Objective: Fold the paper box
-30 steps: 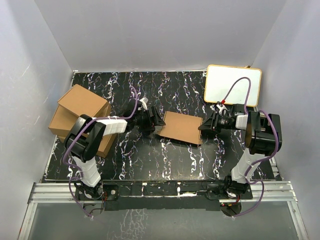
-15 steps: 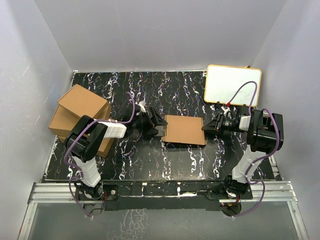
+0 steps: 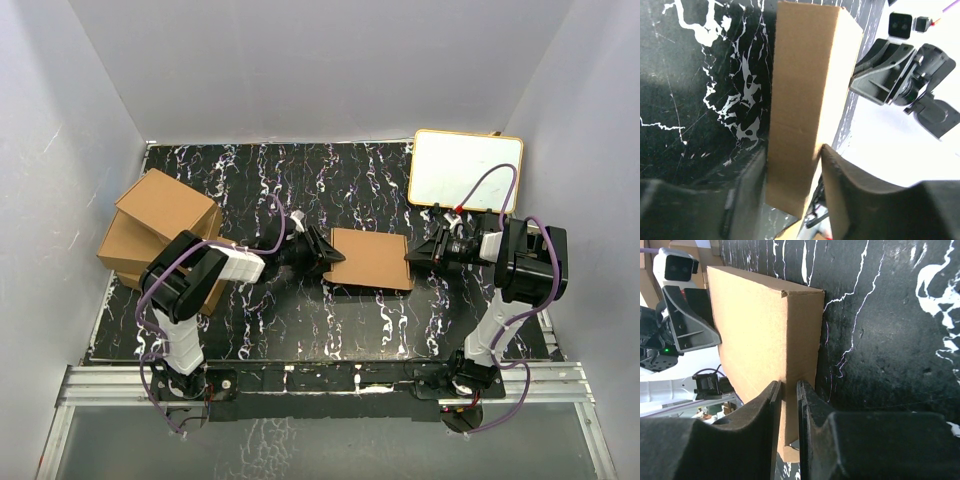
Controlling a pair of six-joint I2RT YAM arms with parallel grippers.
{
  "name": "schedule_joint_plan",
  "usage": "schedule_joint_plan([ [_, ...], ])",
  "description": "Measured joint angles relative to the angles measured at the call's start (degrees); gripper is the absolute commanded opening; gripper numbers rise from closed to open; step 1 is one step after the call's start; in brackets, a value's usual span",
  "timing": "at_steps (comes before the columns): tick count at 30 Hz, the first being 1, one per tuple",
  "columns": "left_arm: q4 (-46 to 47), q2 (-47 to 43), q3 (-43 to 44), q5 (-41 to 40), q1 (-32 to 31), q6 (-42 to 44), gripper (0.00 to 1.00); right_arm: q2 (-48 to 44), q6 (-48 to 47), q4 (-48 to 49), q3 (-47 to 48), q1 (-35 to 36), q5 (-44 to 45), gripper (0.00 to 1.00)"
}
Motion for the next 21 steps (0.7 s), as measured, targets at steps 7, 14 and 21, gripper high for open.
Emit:
schedule_joint_plan([
  [7,-0.2,-0.6,0.3,-1.5,-0.5,-3.1,0.29,-0.2,-2.5,-1.2,0.2,-0.2,-0.3,0.41],
  [14,-6.1,-5.4,1.3,-4.0,-1.0,-8.3,0.28,-6.5,-13.0,-14.1,5.5,-0.4,-0.5,0.55],
  [21,-20.7,-11.0,6.3,-7.9,-1.0,-13.5,0.28,-16.5,-34.0,-33.2,21.6,0.3,-0.2,0.95],
])
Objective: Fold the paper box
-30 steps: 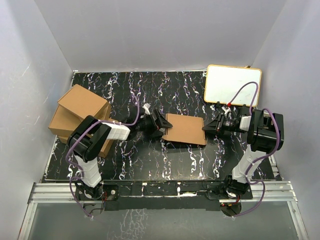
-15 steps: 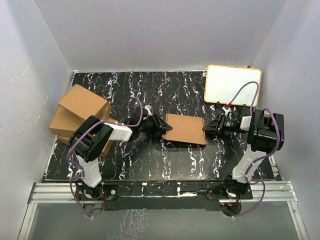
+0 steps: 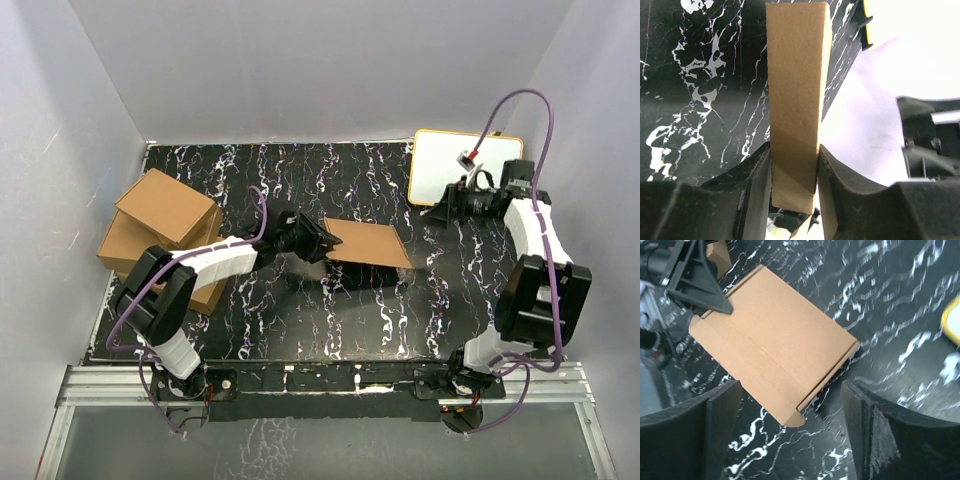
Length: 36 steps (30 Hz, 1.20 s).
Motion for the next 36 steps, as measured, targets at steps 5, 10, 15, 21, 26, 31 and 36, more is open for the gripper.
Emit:
schedule_joint_plan([
  [5,-10.8,-0.4,6.2,-1.4,0.0,-5.3,0.27,-8.7,-20.0,-9.3,4.7,8.0,0.9,0.99],
  [10,-18.0,-0.4,10.1,-1.8,0.0,-8.3,0.27,-23.9,-31.5,-3.9,-6.8,18.5,0.7,1.0],
  [15,-22.1,-0.4,12.8,-1.8,0.0,-10.0,0.27,-25.3,-35.7,1.7,-10.3,26.6,4.7,0.97],
  [21,-23.9,-0.4,13.2,-1.8,0.0,-11.3,0.27,-21.5,-36.8,7.4,-12.5,35.8,16.7,0.93],
  [26,-24.1,-0.4,13.2,-1.8,0.0,-11.9,0.27,-21.0,-34.9,14.3,-17.4,42.4,26.4,0.87],
  [31,-24.5,-0.4,13.3,-1.9,0.0,-12.0,0.27,-18.7,-33.7,23.6,-21.4,46.3,36.9,0.75],
  [36,-24.5,-0.5,13.3,-2.2,0.0,-12.2,0.27,-17.8,-33.1,32.3,-24.4,48.9,44.5,0.59],
])
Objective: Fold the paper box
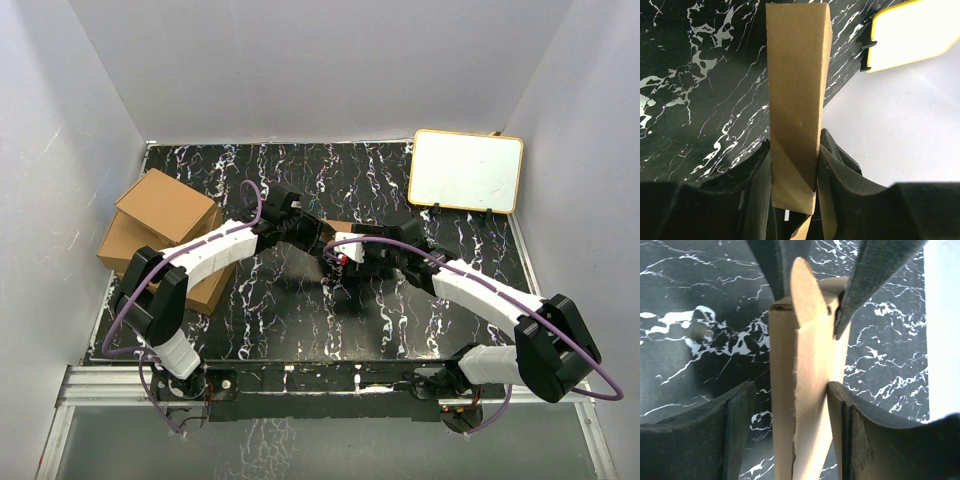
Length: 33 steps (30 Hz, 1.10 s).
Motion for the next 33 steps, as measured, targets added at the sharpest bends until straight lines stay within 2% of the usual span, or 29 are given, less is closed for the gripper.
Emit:
schedule_joint_plan([
  [6,0.0,-0.7,0.0,0.0,0.0,-0.6,0.3,0.3,0.8,5.2,-1.3,0.6,4.1,0.4],
  [9,0.3,-1.2,-0.1,-0.1,0.2,-1.2,0.46,0.3,0.9,6.3,-1.3,0.7,4.9,0.34],
  [16,2.7,-3.9,-1.0,-0.1,0.2,-1.7,0.86,0.3,3.1,6.5,-1.1,0.7,5.4,0.33],
  [19,3.0,-6.9,-1.0,-1.5,0.2,-1.3,0.95,0.3,5.1,5.4,0.2,0.7,5.2,0.32],
  [26,2.1,-17.9,-1.0,-7.0,0.2,5.3,0.97,0.3,12.0,1.2,6.2,-1.6,1.5,0.3],
  [30,3.6,-24.0,-1.5,-10.1,0.2,15.6,0.97,1.5,18.2,-2.3,11.9,-5.4,-3.3,0.31],
  [33,8.5,-28.8,-5.2,-10.6,0.2,26.3,0.97,2.8,25.5,-3.9,16.5,-9.9,-9.2,0.3],
])
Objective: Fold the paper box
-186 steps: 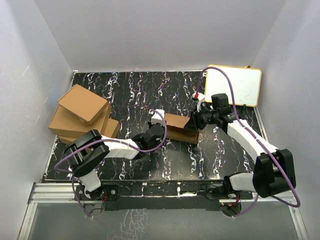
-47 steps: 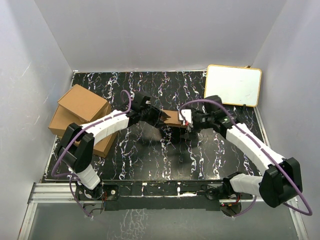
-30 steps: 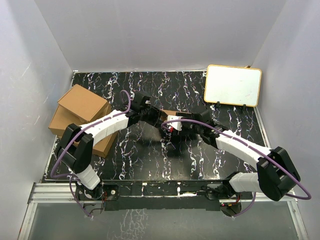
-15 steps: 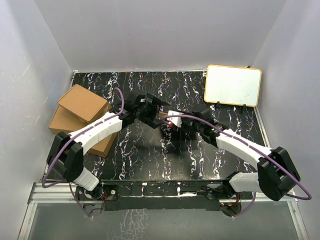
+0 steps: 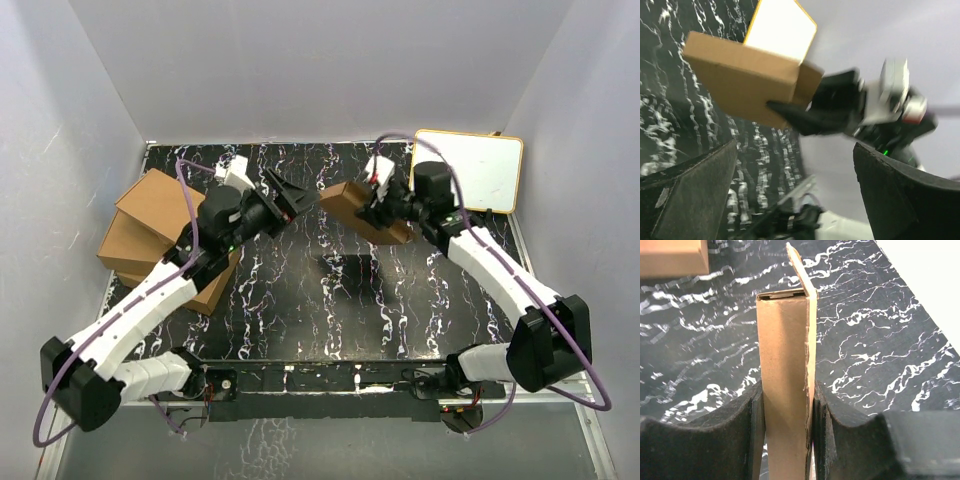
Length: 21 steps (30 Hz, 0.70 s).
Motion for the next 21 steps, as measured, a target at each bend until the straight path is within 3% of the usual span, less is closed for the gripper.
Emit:
schedule_joint_plan([
  [5,14.2,-7.9,-13.5,3.3,0.0,17.3,0.97,2.1,16.3,-0.4,4.7,-9.3,-12.0,0.3],
  [9,26.7,-8.2,-23.3,8.9,1.2,22.4,0.97,3.9,31.0,2.4,5.0,-14.8,-20.8,0.3],
  [15,54.2,3.7,-38.1,15.6,1.9,16.0,0.97,4.5,53.9,16.2,-3.4,-20.2,-29.9,0.31],
  [21,75.7,17.7,-40.1,17.7,1.9,7.5,0.97,6.5,70.0,26.2,-10.7,-21.4,-33.2,0.31],
])
